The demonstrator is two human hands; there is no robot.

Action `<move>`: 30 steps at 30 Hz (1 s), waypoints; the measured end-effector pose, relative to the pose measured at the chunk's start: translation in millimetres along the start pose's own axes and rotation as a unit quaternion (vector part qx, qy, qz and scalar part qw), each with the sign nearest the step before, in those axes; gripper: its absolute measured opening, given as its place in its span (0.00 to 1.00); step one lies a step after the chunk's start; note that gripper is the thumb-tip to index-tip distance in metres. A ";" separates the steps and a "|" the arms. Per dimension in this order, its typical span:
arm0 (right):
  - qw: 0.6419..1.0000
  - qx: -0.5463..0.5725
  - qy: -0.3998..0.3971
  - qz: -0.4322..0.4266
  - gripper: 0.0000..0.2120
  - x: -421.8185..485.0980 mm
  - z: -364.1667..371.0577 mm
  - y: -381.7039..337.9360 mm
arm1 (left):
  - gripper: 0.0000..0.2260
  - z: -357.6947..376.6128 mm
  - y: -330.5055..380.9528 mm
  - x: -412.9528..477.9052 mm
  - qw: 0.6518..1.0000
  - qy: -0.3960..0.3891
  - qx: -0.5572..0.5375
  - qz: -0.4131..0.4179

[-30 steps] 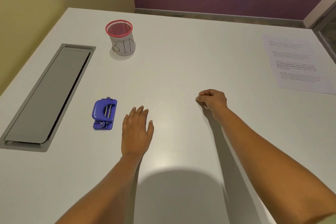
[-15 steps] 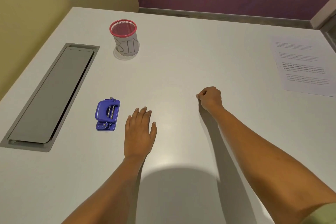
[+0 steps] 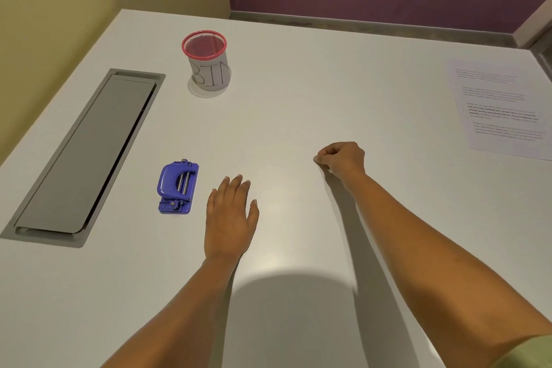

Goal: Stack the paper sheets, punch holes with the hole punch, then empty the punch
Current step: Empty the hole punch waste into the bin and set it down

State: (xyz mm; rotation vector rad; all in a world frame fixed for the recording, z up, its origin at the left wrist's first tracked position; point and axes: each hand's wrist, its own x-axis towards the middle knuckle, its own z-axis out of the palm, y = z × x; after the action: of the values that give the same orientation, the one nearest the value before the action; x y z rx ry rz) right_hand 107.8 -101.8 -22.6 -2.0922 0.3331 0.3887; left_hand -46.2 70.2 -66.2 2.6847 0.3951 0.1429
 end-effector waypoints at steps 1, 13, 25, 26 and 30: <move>1.000 -0.013 0.004 -0.007 0.03 -0.2 1.5 -0.2 | 0.18 -0.3 0.3 -0.1 1.000 0.002 0.000 0.001; 0.994 -0.106 -0.005 0.005 0.16 5.0 8.6 -8.7 | 0.14 2.1 5.3 21.2 0.998 0.041 -0.014 -0.037; 0.975 0.176 -0.096 0.096 0.12 27.0 -37.6 -23.3 | 0.18 -6.1 -12.2 77.9 0.997 0.029 -0.031 -0.060; 0.975 0.171 -0.102 0.097 0.11 27.6 -37.5 -20.4 | 0.18 -6.3 -13.1 80.4 0.997 0.031 -0.032 -0.061; 0.995 0.008 -0.097 0.038 0.06 24.8 -31.1 -9.2 | 0.18 -5.0 -15.0 83.8 0.997 0.039 -0.021 -0.059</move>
State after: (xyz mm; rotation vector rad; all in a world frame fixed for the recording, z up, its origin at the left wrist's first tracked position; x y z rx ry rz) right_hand 138.4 -125.6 -9.9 -2.0117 0.3000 0.6281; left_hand 29.2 110.0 -64.7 2.6119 0.5668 0.2189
